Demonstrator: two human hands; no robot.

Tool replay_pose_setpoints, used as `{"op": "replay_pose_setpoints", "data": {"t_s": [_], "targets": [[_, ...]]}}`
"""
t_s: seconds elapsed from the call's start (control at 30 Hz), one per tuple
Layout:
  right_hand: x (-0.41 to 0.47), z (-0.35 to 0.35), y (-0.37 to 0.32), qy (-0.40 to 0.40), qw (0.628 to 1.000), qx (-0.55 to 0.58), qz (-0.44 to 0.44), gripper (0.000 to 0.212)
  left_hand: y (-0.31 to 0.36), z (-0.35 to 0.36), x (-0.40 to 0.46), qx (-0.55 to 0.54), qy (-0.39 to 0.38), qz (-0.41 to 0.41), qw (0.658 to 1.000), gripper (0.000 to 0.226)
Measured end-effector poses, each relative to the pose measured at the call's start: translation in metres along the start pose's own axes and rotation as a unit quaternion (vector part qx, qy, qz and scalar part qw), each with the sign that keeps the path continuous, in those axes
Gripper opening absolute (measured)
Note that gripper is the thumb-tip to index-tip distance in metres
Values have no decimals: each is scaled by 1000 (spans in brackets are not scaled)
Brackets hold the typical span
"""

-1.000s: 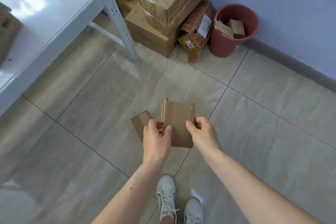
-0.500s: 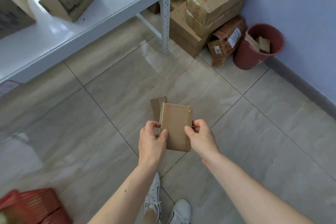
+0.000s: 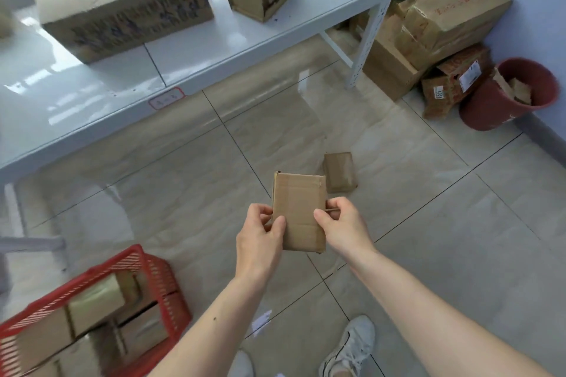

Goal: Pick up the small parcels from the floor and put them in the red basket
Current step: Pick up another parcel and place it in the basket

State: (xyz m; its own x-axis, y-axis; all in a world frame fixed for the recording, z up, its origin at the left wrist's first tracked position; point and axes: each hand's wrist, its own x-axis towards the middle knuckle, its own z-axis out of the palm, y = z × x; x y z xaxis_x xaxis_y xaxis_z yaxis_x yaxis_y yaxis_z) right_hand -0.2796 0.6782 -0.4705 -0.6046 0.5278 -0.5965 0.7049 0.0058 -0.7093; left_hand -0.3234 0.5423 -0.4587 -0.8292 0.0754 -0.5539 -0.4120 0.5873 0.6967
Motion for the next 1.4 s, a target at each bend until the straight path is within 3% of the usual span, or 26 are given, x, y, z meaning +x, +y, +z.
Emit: {"op": "replay_pose_setpoints", "data": {"t_s": [0.17,0.33,0.93,1.13,1.4], "targets": [[-49,74,-7,2,1000,14,-5,12,-48,-76,-10,6,10,5,1000,15],[-89,134,-4,-31,999,-14,-3,24,-96,-130,-24,-17,33,-14,999,24],[-222,306,68,-169,972,-151,-69,21,-303,-242,-117,-136,130,-105,977,29],[-249,378,69,-186,964,-179,-61,27,-356,-295,-113,-148,144,-120,971,24],[-247,464,86,-170,967,-186,-44,30,-422,-339,-73,-102,135,-141,975,35]]}}
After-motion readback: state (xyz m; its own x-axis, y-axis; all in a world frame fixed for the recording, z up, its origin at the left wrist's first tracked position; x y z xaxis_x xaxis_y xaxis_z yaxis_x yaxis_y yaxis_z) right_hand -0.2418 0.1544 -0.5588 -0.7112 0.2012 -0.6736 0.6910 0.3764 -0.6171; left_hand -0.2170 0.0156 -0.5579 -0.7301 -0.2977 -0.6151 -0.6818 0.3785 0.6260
